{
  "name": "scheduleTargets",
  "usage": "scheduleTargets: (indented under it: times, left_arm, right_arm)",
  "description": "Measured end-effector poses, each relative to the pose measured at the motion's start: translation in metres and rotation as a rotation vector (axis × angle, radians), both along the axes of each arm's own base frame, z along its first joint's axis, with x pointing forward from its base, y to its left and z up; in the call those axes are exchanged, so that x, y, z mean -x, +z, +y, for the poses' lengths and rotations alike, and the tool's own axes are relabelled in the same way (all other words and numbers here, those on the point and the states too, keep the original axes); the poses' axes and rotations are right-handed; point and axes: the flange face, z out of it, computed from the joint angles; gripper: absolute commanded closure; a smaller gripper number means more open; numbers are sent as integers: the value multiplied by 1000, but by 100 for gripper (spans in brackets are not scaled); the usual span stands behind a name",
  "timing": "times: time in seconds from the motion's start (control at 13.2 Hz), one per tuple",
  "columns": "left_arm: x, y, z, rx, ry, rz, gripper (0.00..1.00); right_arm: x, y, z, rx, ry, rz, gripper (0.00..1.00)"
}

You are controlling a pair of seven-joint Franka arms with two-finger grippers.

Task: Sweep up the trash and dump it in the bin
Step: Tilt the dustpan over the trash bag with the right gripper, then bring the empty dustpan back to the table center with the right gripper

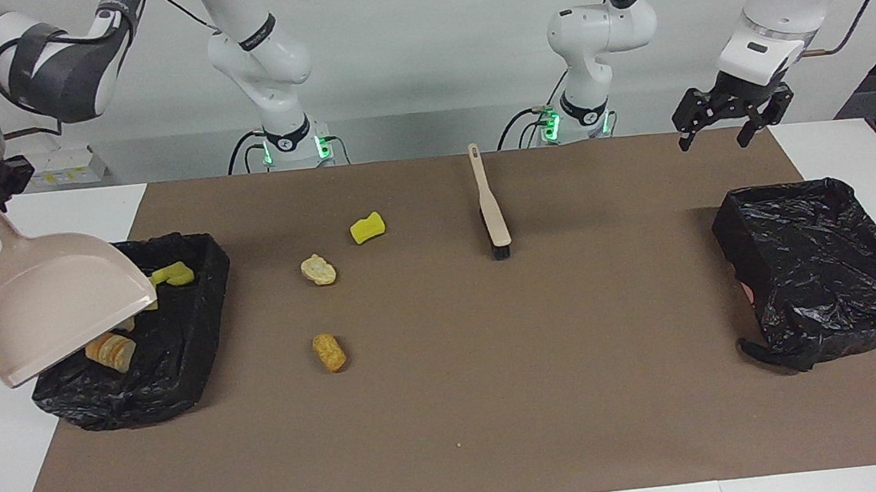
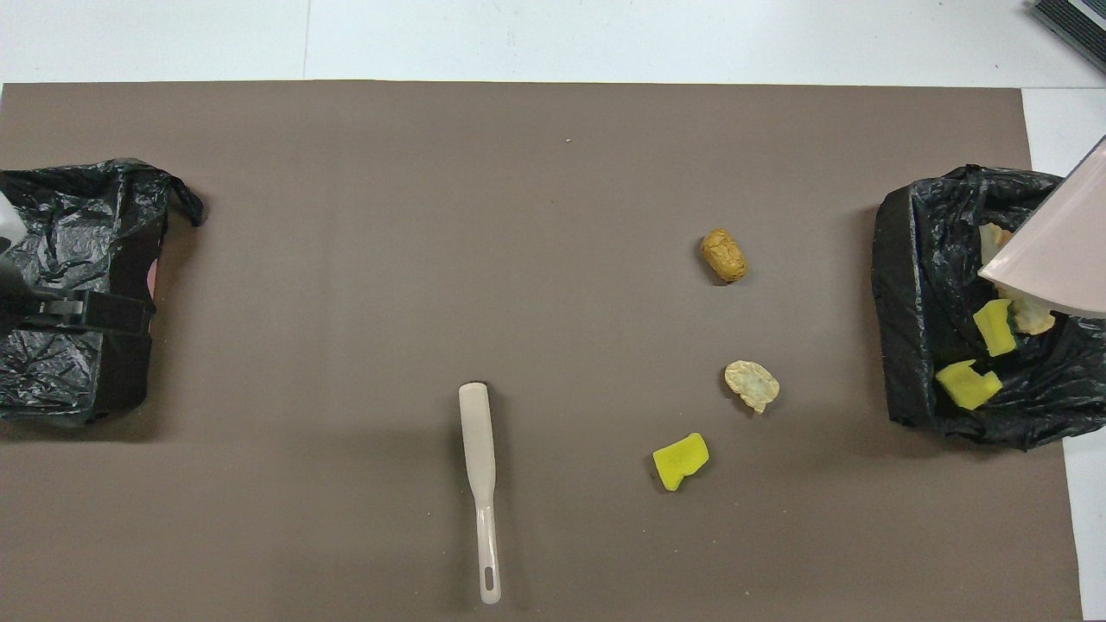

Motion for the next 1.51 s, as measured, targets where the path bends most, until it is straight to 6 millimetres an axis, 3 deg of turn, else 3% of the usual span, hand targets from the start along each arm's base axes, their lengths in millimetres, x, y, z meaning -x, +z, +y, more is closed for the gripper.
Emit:
scheduleTargets:
  times: [0.68,1.06,1.21,1.51]
  left_arm:
    - [0,0,0,0,0,0,0]
    - [0,0,0,0,0,0,0]
    - [0,0,0,0,0,0,0]
    - [0,0,0,0,0,0,0]
  right_arm:
    - [-5,5,-8,-45,74,-59,100]
    - [-9,3,1,-97,86,-78,100]
    - [-15,0,20,-162,83,-107,100]
    - [-37,-3,115,-191,17,-187,100]
